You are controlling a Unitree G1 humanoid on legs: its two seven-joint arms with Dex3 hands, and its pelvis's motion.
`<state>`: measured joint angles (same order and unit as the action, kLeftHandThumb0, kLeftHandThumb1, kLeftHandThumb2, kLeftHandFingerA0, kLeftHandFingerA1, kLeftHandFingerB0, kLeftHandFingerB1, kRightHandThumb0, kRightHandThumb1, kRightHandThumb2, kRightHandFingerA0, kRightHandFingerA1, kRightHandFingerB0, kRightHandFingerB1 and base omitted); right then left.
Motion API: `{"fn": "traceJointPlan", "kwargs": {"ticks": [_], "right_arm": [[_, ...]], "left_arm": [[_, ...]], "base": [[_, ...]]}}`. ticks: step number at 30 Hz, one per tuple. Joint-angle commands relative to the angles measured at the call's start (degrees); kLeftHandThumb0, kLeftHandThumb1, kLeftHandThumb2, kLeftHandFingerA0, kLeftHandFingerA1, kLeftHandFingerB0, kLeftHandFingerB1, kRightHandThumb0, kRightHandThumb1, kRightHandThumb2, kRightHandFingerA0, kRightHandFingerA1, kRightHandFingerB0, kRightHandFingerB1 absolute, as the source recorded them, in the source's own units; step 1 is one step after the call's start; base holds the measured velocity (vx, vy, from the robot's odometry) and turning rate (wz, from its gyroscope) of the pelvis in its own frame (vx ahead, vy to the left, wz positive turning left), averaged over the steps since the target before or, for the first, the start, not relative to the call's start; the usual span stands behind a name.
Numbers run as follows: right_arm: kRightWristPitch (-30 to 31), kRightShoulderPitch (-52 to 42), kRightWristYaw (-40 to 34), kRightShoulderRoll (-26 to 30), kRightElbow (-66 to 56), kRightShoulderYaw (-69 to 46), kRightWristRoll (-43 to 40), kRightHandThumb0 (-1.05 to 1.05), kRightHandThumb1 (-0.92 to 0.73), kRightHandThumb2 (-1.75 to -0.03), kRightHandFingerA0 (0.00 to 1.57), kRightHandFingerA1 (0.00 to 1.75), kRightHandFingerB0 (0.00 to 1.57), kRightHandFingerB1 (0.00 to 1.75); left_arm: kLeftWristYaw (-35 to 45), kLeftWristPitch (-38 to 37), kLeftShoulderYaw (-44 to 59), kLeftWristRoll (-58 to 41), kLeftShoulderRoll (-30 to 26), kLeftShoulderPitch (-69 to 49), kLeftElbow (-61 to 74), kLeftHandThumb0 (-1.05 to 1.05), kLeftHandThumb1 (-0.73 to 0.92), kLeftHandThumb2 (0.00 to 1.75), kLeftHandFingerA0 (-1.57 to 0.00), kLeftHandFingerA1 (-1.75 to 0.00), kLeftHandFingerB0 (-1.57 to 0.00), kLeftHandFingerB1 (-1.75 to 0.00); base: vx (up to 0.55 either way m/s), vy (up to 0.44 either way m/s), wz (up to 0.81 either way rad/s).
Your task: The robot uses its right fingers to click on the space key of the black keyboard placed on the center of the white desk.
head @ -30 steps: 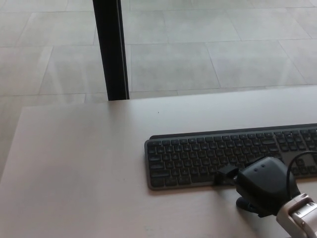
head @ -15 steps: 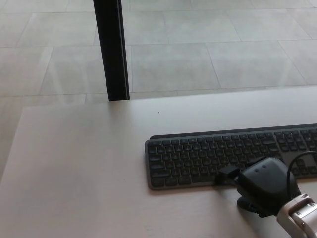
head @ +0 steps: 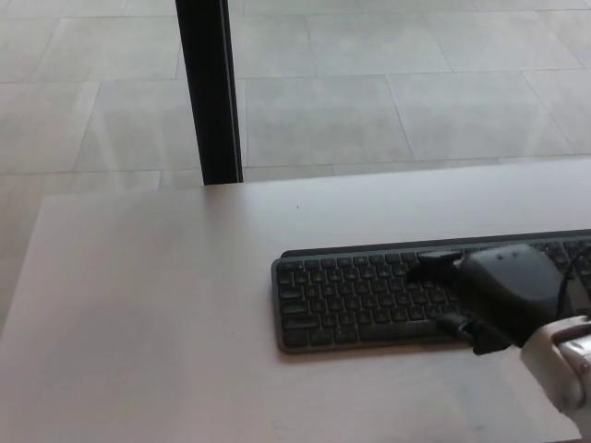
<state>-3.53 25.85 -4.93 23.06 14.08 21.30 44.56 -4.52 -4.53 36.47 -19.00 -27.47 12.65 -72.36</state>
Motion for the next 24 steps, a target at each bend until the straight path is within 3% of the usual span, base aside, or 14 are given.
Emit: {"fn": "traceJointPlan", "kwargs": {"ticks": [1, 4, 6, 7, 8, 15, 16, 17, 20, 22, 24], "right_arm": [[12.01, 6.46, 17.52, 2.32, -10.92, -25.04, -31.87, -0.25, -0.57, -0.59, 0.78, 1.4, 0.64, 0.42], [11.6, 7.73, 16.85, 4.8, -8.37, -31.07, -34.16, -0.18, -0.54, -0.57, 0.84, 1.33, 0.64, 0.43], [12.28, 7.2, 16.08, 7.6, -8.72, -37.59, -35.97, -0.18, -0.56, -0.58, 0.82, 1.39, 0.63, 0.44], [12.46, 6.71, 15.92, 8.27, -9.24, -39.25, -36.14, -0.28, -0.42, -0.76, 0.92, 1.22, 0.54, 0.55], [13.52, 6.14, 15.48, 9.05, -9.94, -41.71, -35.99, -0.21, -0.56, -0.56, 0.84, 1.34, 0.66, 0.44], [17.65, 3.71, 14.48, 12.96, -5.87, -57.62, -40.98, -0.22, -0.54, -0.56, 0.9, 1.47, 0.64, 0.47], [21.77, 3.09, 13.68, 14.21, -2.93, -64.04, -42.72, -0.27, -0.49, -0.59, 0.93, 1.59, 0.67, 0.48], [23.76, 2.47, 13.3, 15.07, -0.93, -67.63, -43.58, -0.32, -0.49, -0.61, 0.92, 1.6, 0.65, 0.49], [23.9, 0.5, 12.49, 16.64, 2.53, -70.82, -42.65, -0.31, -0.5, -0.59, 0.96, 1.62, 0.68, 0.47], [23.1, -3.04, 10.31, 17.2, 6.47, -77.19, -44.11, -0.36, -0.43, -0.63, 1.08, 1.58, 0.69, 0.51], [21.62, -6.26, 7.68, 17.58, 9.6, -80.24, -43.32, -0.4, -0.43, -0.66, 1.07, 1.57, 0.69, 0.56]], "left_arm": [[0.63, -0.69, 0.62, -0.91, -1.77, -1.11, -0.37, -0.51, 0.67, 0.6, -0.72, -0.7, -0.55, -0.54], [0.63, -1.2, 0.43, -0.68, -1.47, -1.57, -0.32, -0.5, 0.68, 0.6, -0.72, -0.69, -0.56, -0.54], [0.44, -0.96, 0.56, -0.78, -1.42, -1.58, -0.52, -0.51, 0.68, 0.6, -0.72, -0.65, -0.56, -0.53], [0.38, -0.87, 0.52, -0.74, -1.44, -1.59, -0.55, -0.51, 0.68, 0.6, -0.74, -0.67, -0.57, -0.54], [0.45, -0.88, 0.56, -0.77, -1.45, -1.66, -0.56, -0.51, 0.68, 0.6, -0.73, -0.67, -0.56, -0.53], [1.49, -1.11, 0.17, -0.51, -1.65, -2.01, 0.04, -0.52, 0.68, 0.6, -0.71, -0.69, -0.56, -0.54], [1.12, -0.67, 0.3, -0.65, -1.76, -1.78, -0.01, -0.52, 0.67, 0.6, -0.73, -0.7, -0.56, -0.54], [0.92, -0.52, 0.38, -0.72, -1.79, -1.63, -0.03, -0.52, 0.67, 0.6, -0.73, -0.7, -0.56, -0.55], [1.08, -0.92, 0.69, -1.01, -1.66, -1.6, -0.09, -0.51, 0.67, 0.6, -0.73, -0.71, -0.55, -0.55], [0.68, -0.98, 0.61, -0.81, -1.73, -1.54, -0.46, -0.51, 0.67, 0.6, -0.75, -0.7, -0.58, -0.55], [0.23, -0.77, 0.47, -0.65, -1.76, -1.57, -0.33, -0.52, 0.67, 0.6, -0.75, -0.69, -0.58, -0.55]], "base": [[0.0, 0.0, 0.0], [0.0, 0.0, 0.0], [0.0, 0.0, 0.0], [0.0, 0.0, 0.0], [0.0, 0.0, 0.0], [0.0, 0.0, 0.0], [0.0, 0.0, 0.0], [0.0, 0.0, 0.0], [0.0, 0.0, 0.0], [0.0, 0.0, 0.0], [0.0, 0.0, 0.0]]}}
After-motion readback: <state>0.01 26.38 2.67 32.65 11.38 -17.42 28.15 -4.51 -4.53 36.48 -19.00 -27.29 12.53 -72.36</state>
